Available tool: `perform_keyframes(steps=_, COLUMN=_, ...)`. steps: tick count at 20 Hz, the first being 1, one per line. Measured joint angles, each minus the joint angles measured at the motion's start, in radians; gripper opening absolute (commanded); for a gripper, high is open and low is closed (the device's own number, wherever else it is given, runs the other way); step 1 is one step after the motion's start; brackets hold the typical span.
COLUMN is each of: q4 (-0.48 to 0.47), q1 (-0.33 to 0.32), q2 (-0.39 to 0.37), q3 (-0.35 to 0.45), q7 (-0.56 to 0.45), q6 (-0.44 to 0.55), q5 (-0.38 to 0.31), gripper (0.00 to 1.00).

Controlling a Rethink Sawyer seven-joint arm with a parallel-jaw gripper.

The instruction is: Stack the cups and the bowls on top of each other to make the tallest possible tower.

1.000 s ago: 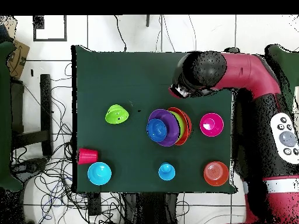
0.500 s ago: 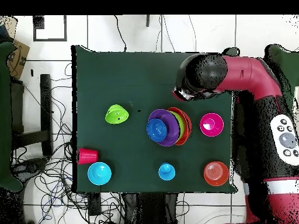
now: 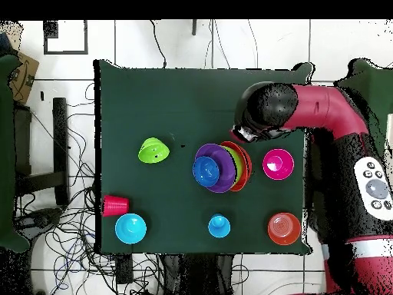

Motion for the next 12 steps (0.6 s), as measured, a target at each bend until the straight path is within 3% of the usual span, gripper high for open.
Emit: perform_keyframes(steps=12, q4=0.059, q1=0.001, q2=0.002, q3=-0.043, q7=0.000, q6=-0.024, q5=-0.005, gripper=1.00)
